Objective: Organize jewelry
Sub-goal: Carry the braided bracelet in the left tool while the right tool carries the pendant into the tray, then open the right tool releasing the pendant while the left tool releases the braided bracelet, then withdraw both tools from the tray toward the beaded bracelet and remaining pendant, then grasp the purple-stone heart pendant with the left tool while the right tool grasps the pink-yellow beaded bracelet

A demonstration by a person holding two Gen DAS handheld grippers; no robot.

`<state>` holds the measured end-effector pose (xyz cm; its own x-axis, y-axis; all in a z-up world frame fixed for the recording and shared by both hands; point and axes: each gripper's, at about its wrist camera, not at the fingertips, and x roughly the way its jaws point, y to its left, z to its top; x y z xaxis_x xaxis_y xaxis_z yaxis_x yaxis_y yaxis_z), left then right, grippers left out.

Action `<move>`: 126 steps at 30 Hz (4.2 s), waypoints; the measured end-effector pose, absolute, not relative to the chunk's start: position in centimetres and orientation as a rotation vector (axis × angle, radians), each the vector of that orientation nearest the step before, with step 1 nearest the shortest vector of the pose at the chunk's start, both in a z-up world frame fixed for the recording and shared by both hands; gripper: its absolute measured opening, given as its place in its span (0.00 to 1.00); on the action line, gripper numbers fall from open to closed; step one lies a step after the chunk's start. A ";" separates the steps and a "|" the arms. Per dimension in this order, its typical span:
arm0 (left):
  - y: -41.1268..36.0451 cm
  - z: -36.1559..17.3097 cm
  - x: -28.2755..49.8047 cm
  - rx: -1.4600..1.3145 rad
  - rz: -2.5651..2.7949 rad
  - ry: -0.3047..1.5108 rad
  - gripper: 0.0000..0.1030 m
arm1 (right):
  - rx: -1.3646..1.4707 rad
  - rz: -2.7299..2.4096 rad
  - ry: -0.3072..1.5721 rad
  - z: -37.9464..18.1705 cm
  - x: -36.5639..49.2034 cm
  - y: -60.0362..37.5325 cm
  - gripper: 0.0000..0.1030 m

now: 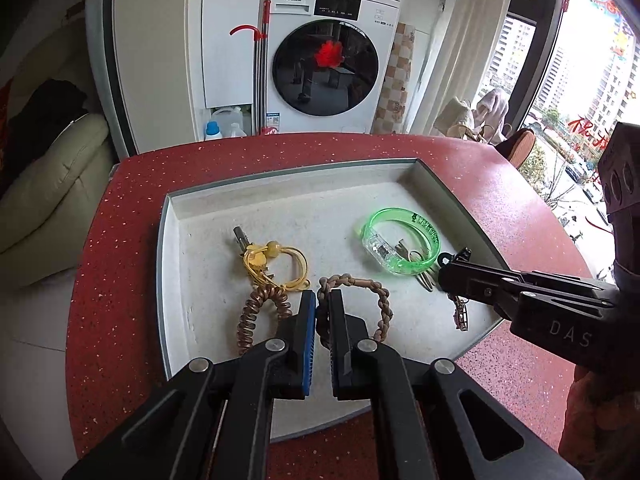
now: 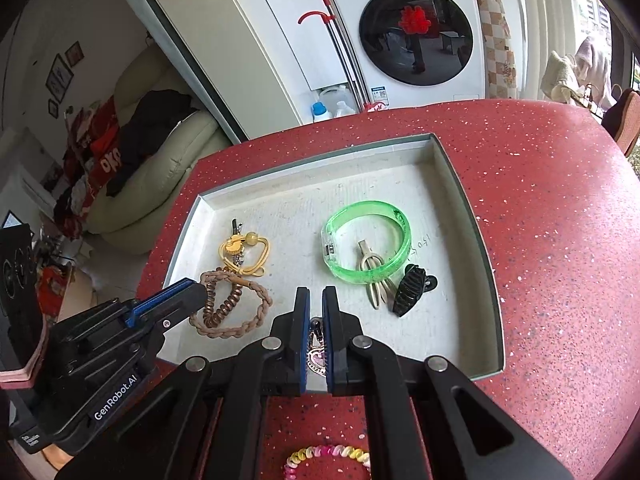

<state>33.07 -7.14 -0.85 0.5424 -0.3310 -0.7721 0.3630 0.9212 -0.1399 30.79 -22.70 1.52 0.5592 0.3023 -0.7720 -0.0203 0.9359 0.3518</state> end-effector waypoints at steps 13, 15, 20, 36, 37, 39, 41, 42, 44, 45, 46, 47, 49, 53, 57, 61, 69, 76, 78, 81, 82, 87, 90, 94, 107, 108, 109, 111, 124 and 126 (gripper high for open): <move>-8.6 -4.4 35.3 0.144 -0.360 0.954 0.24 | 0.338 0.134 1.012 -1.9 32.9 -24.0 0.06; -8.7 -4.8 35.3 0.165 -0.345 0.961 0.24 | 0.337 0.125 1.016 -2.2 33.1 -24.2 0.06; -9.1 -5.2 35.1 0.205 -0.328 0.944 0.24 | 0.349 0.120 1.022 -2.7 33.1 -24.4 0.07; -8.6 -4.5 34.7 0.167 -0.298 0.931 0.24 | 0.402 0.135 0.975 -0.5 31.8 -25.2 0.41; -8.6 -4.5 34.6 0.169 -0.297 0.929 0.24 | 0.404 0.138 0.972 -0.4 31.7 -25.2 0.41; -8.5 -4.4 34.5 0.166 -0.292 0.924 0.24 | 0.404 0.140 0.967 -0.2 31.5 -25.0 0.42; -8.2 -4.2 34.5 0.154 -0.283 0.916 0.24 | 0.403 0.140 0.965 -0.1 31.3 -24.8 0.43; -8.1 -4.0 34.4 0.147 -0.277 0.911 0.24 | 0.400 0.138 0.964 0.0 31.1 -24.8 0.44; -7.9 -3.8 34.4 0.138 -0.267 0.903 0.24 | 0.393 0.137 0.961 0.3 30.9 -24.6 0.46; -7.8 -3.7 34.4 0.136 -0.264 0.901 0.24 | 0.392 0.139 0.959 0.4 30.9 -24.6 0.46; -7.8 -3.6 34.4 0.135 -0.262 0.899 0.24 | 0.394 0.140 0.957 0.5 30.8 -24.6 0.48; -7.7 -3.6 34.4 0.135 -0.261 0.899 0.24 | 0.397 0.143 0.955 0.5 30.8 -24.6 0.49; -7.7 -3.6 34.5 0.132 -0.265 0.904 0.24 | 0.399 0.142 0.948 0.8 30.7 -24.6 0.49; -7.7 -3.7 34.5 0.135 -0.270 0.906 0.24 | 0.409 0.143 0.941 1.1 30.3 -24.7 0.49; -7.8 -3.5 34.4 0.141 -0.272 0.900 0.24 | 0.411 0.135 0.929 1.4 29.6 -25.0 0.49; -7.4 -2.9 34.3 0.117 -0.244 0.868 1.00 | 0.407 0.123 0.923 1.5 29.3 -25.4 0.49; -7.1 -1.5 33.5 0.116 -0.237 0.811 1.00 | 0.417 0.110 0.902 2.2 28.5 -25.8 0.51; -5.8 -1.3 32.1 0.103 -0.215 0.833 1.00 | 0.394 0.097 0.834 3.5 26.7 -25.6 0.85; -5.4 -1.3 31.6 0.100 -0.207 0.838 1.00 | 0.399 0.093 0.819 3.8 26.1 -25.7 0.86; -5.1 -1.0 30.7 0.103 -0.204 0.842 1.00 | 0.389 0.089 0.801 4.3 25.1 -25.8 0.87; -5.0 -0.9 30.3 0.104 -0.207 0.842 1.00 | 0.385 0.088 0.800 4.5 24.8 -25.8 0.87; -4.7 -0.4 28.0 0.100 -0.227 0.837 1.00 | 0.403 0.115 0.823 4.7 23.5 -25.9 0.87; -4.6 -0.2 26.4 0.118 -0.227 0.824 1.00 | 0.405 0.120 0.858 4.4 22.6 -25.9 0.87; -4.5 -0.6 24.2 0.120 -0.262 0.838 1.00 | 0.392 0.115 0.897 3.4 21.2 -25.9 0.87; -7.4 -2.7 15.6 0.159 -0.510 0.894 1.00 | 0.336 0.050 1.035 -0.6 18.7 -27.0 0.87; -7.8 -2.8 15.1 0.164 -0.524 0.895 1.00 | 0.325 0.050 1.043 -0.8 18.7 -27.0 0.87; -8.2 -2.9 14.6 0.169 -0.536 0.897 1.00 | 0.315 0.053 1.050 -1.0 18.8 -26.9 0.87; -8.9 -3.2 13.8 0.186 -0.559 0.900 1.00 | 0.294 0.062 1.065 -1.3 19.0 -26.6 0.87; -12.1 -4.8 12.3 0.257 -0.610 0.937 0.85 | 0.032 0.137 1.115 -2.6 20.6 -23.2 0.59; -12.6 -5.1 12.4 0.269 -0.621 0.949 0.80 | -0.008 0.146 1.114 -2.8 20.7 -22.6 0.55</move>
